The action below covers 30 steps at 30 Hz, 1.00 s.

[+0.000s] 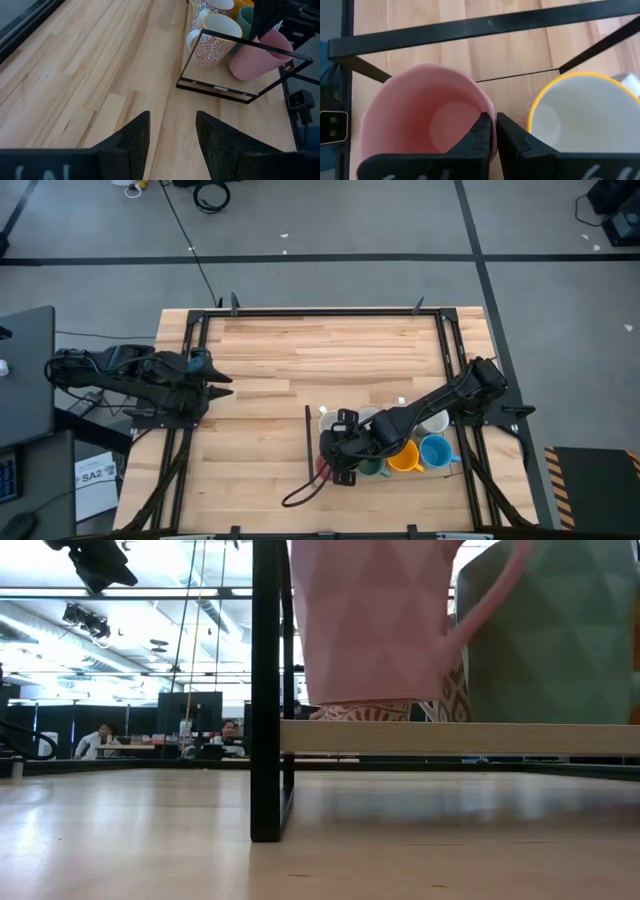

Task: Place coffee mugs
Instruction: Put the pink mug on the shelf

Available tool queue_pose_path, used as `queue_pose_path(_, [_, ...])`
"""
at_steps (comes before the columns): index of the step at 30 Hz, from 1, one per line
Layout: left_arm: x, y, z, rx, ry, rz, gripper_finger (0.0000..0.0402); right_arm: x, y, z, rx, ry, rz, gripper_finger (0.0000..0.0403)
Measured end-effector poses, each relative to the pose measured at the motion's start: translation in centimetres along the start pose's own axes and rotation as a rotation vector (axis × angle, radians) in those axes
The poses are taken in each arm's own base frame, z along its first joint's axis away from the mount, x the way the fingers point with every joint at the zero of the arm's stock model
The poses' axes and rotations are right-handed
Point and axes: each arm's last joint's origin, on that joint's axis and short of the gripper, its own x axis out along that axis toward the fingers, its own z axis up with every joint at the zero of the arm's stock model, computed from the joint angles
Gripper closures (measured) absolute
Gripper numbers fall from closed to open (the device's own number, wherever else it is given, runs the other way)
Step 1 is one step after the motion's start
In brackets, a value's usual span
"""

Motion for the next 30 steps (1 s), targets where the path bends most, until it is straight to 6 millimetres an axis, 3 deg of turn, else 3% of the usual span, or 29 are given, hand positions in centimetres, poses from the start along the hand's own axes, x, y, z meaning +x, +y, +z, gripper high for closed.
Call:
queue_pose_path(6, [0.0,0.0,0.0,0.0,0.0,0.0,0.0235,0.0,0.0,0.1,-0.024,-0.007,0.004,0.0381])
queue_pose_path(14, [0.0,0.0,0.0,0.0,0.0,0.0,0.0235,1.7,0.1,-0.9,-0.031,-0.019,0.039,0.038])
queue_pose_path(30, [0.0,0.0,0.0,0.0,0.0,0.0,0.0235,1.9,-0.1,-0.8,-0.038,-0.013,0.042,0.0368])
